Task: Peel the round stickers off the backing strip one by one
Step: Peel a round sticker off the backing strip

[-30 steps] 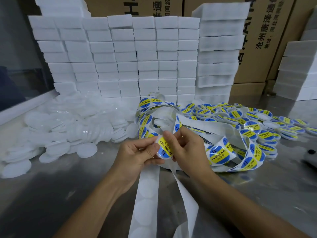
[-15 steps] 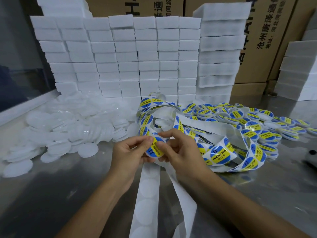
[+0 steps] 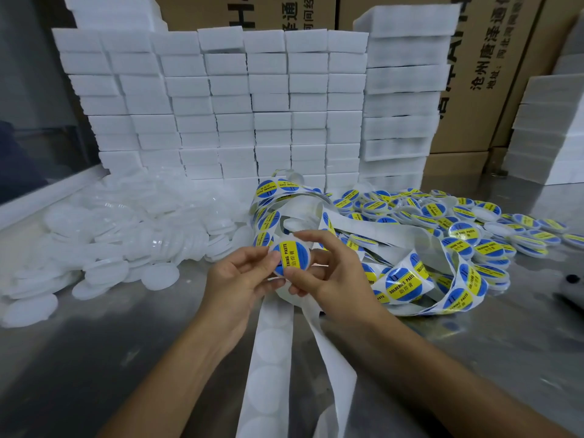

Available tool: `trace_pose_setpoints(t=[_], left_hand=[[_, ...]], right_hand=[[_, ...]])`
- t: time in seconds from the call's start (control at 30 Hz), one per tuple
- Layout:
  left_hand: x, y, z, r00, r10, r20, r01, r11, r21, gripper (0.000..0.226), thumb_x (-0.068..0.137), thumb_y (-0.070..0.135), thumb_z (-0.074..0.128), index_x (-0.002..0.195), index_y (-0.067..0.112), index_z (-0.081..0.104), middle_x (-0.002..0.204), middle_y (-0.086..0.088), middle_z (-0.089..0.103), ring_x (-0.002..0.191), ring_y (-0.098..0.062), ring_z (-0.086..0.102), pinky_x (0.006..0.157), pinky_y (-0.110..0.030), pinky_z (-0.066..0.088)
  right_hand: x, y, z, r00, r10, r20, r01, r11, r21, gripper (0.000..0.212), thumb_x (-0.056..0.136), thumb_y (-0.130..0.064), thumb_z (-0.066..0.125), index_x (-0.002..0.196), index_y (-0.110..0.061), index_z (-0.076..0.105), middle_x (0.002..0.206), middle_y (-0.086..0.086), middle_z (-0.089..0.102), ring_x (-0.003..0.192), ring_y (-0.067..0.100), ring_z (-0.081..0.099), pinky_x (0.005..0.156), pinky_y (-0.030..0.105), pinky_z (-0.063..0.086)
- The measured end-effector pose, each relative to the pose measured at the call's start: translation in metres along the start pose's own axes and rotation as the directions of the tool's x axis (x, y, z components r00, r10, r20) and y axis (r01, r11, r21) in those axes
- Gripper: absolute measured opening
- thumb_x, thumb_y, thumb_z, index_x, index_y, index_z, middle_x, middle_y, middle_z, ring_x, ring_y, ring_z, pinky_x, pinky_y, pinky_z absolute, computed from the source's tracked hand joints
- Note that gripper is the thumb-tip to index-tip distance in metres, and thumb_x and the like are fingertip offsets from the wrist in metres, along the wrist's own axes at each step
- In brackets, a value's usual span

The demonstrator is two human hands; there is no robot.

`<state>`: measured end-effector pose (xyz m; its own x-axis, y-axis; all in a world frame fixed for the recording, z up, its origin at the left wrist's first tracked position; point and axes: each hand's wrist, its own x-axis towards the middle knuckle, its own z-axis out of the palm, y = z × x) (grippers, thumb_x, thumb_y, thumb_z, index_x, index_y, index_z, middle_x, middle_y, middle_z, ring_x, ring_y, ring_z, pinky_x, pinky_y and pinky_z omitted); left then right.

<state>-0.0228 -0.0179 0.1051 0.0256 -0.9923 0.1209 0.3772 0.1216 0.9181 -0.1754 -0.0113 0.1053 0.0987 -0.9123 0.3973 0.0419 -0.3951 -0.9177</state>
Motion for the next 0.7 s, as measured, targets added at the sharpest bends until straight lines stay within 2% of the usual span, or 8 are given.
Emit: trace_pose_setpoints(t=[0.1, 0.2, 0.27, 0.33, 0.4, 0.5, 0.6, 0.7], left_hand=[[-0.001, -0.003, 0.001, 0.999, -0.003, 0.047, 0.002, 0.999, 0.035, 0.032, 0.068, 0.017, 0.072, 0.096, 0.001, 0.071, 0.085, -0.016, 0.075, 0.073, -0.022, 0.072, 0.064, -0.026, 0.057], [-0.002, -0.004, 0.002, 0.997, 0.016, 0.073, -0.019, 0.999, 0.044, 0.035, 0.068, 0.012, 0.071, 0.1, -0.001, 0.07, 0.088, -0.017, 0.075, 0.074, -0.022, 0.073, 0.064, -0.025, 0.057], [-0.003, -0.004, 0.003, 0.997, 0.019, 0.073, -0.022, 0.999, 0.038, 0.028, 0.07, 0.009, 0.07, 0.097, 0.001, 0.071, 0.085, -0.015, 0.075, 0.072, -0.02, 0.072, 0.063, -0.025, 0.058], [-0.002, -0.004, 0.002, 0.998, 0.018, 0.057, -0.021, 0.999, 0.047, 0.02, 0.076, 0.007, 0.069, 0.095, 0.003, 0.072, 0.082, -0.013, 0.075, 0.069, -0.018, 0.071, 0.063, -0.026, 0.058], [0.0, -0.002, -0.001, 0.999, 0.021, 0.034, -0.023, 0.999, 0.049, 0.019, 0.08, 0.005, 0.067, 0.099, 0.001, 0.071, 0.086, -0.015, 0.075, 0.073, -0.02, 0.071, 0.064, -0.027, 0.059], [0.0, 0.001, -0.002, 0.999, 0.04, 0.03, -0.041, 0.999, 0.035, 0.032, 0.075, 0.013, 0.069, 0.102, -0.003, 0.07, 0.09, -0.02, 0.074, 0.076, -0.025, 0.071, 0.068, -0.03, 0.06], [0.0, 0.0, 0.0, 0.999, 0.034, 0.035, -0.036, 0.998, 0.059, 0.038, 0.071, 0.019, 0.07, 0.102, -0.002, 0.071, 0.089, -0.019, 0.073, 0.076, -0.023, 0.069, 0.073, -0.031, 0.06], [-0.002, -0.001, 0.003, 0.997, 0.034, 0.065, -0.041, 0.994, 0.099, 0.036, 0.074, 0.028, 0.069, 0.1, 0.004, 0.073, 0.09, -0.018, 0.073, 0.078, -0.022, 0.068, 0.077, -0.037, 0.058]], right_hand=[[0.003, 0.0, -0.005, 0.997, 0.046, -0.058, -0.044, 0.999, 0.032, 0.027, 0.083, -0.013, 0.078, 0.094, -0.016, 0.053, 0.072, 0.012, 0.072, 0.043, 0.018, 0.06, 0.044, 0.024, 0.048], [0.006, 0.003, -0.01, 0.995, 0.01, -0.096, -0.013, 0.999, -0.033, 0.021, 0.086, -0.02, 0.075, 0.1, -0.017, 0.059, 0.07, 0.009, 0.073, 0.046, 0.017, 0.064, 0.044, 0.02, 0.047], [0.005, 0.008, -0.01, 0.994, -0.067, -0.083, 0.052, 0.984, -0.171, 0.029, 0.087, -0.022, 0.075, 0.114, -0.02, 0.065, 0.079, 0.003, 0.075, 0.062, 0.014, 0.069, 0.054, 0.023, 0.052], [0.004, 0.012, -0.01, 0.983, -0.174, -0.059, 0.142, 0.922, -0.36, 0.043, 0.084, -0.027, 0.077, 0.125, -0.025, 0.064, 0.102, -0.007, 0.072, 0.088, 0.01, 0.067, 0.071, 0.027, 0.055], [0.002, 0.012, -0.01, 0.956, -0.294, 0.023, 0.268, 0.835, -0.48, 0.056, 0.08, -0.029, 0.081, 0.131, -0.024, 0.061, 0.117, -0.01, 0.062, 0.105, 0.006, 0.059, 0.077, 0.016, 0.049], [-0.001, 0.009, -0.01, 0.913, -0.382, 0.144, 0.393, 0.726, -0.564, 0.054, 0.078, -0.031, 0.082, 0.127, -0.019, 0.065, 0.124, -0.001, 0.058, 0.113, 0.006, 0.057, 0.087, 0.014, 0.044], [-0.002, 0.007, -0.013, 0.893, -0.435, 0.117, 0.406, 0.668, -0.624, 0.044, 0.079, -0.029, 0.083, 0.119, -0.018, 0.07, 0.123, -0.001, 0.062, 0.116, 0.009, 0.058, 0.098, 0.019, 0.043], [-0.002, 0.006, -0.013, 0.891, -0.447, 0.077, 0.394, 0.677, -0.622, 0.04, 0.078, -0.029, 0.083, 0.115, -0.018, 0.072, 0.124, -0.001, 0.065, 0.116, 0.007, 0.059, 0.1, 0.019, 0.043]])
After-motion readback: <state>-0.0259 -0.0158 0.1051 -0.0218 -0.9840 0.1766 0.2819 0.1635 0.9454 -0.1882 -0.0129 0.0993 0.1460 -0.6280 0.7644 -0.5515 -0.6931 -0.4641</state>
